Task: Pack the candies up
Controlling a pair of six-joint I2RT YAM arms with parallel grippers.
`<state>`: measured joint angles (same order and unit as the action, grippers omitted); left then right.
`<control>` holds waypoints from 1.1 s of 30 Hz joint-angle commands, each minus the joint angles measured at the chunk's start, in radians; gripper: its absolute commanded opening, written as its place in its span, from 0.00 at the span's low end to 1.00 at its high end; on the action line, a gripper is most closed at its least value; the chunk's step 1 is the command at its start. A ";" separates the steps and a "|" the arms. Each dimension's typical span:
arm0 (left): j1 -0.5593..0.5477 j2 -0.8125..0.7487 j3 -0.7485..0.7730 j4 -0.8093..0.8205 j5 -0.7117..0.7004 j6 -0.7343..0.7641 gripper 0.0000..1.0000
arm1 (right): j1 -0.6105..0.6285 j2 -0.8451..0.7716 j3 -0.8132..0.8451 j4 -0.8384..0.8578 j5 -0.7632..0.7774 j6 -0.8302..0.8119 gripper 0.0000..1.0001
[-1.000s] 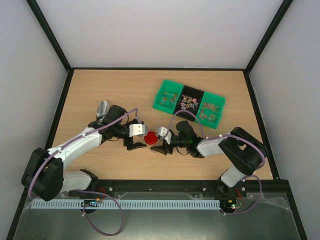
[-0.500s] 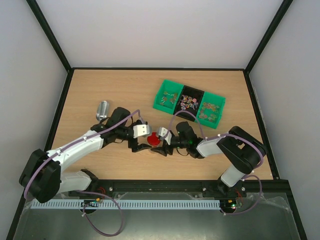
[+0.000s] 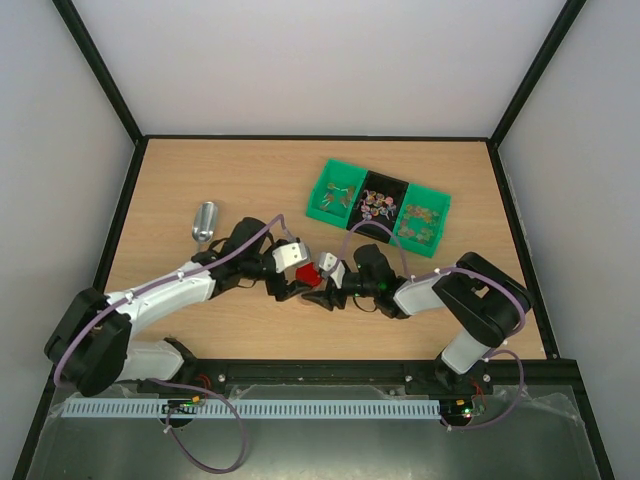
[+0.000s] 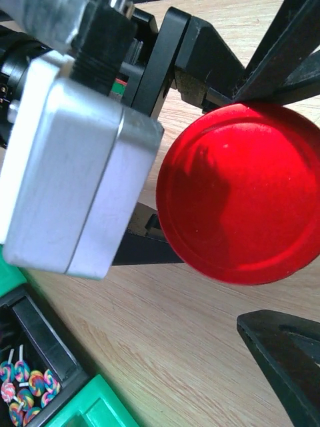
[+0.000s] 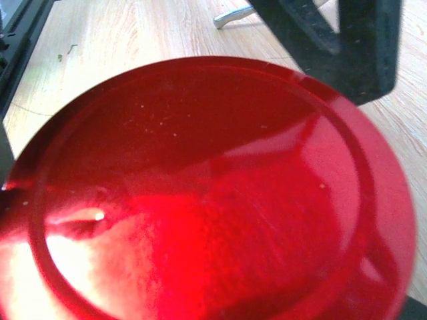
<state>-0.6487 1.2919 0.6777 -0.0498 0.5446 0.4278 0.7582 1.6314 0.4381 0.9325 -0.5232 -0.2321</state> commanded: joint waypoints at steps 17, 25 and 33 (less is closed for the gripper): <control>-0.016 0.030 -0.046 0.183 -0.048 -0.111 0.75 | 0.007 0.024 -0.004 0.075 0.027 0.024 0.56; -0.017 0.029 -0.046 0.192 -0.040 -0.087 0.64 | 0.008 0.027 -0.002 0.071 0.022 0.025 0.55; -0.001 0.006 -0.042 0.105 0.034 0.052 0.53 | 0.007 0.025 0.000 0.060 -0.015 -0.007 0.47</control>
<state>-0.6636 1.3167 0.6373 0.0906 0.5224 0.3584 0.7582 1.6466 0.4343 0.9749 -0.4759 -0.2092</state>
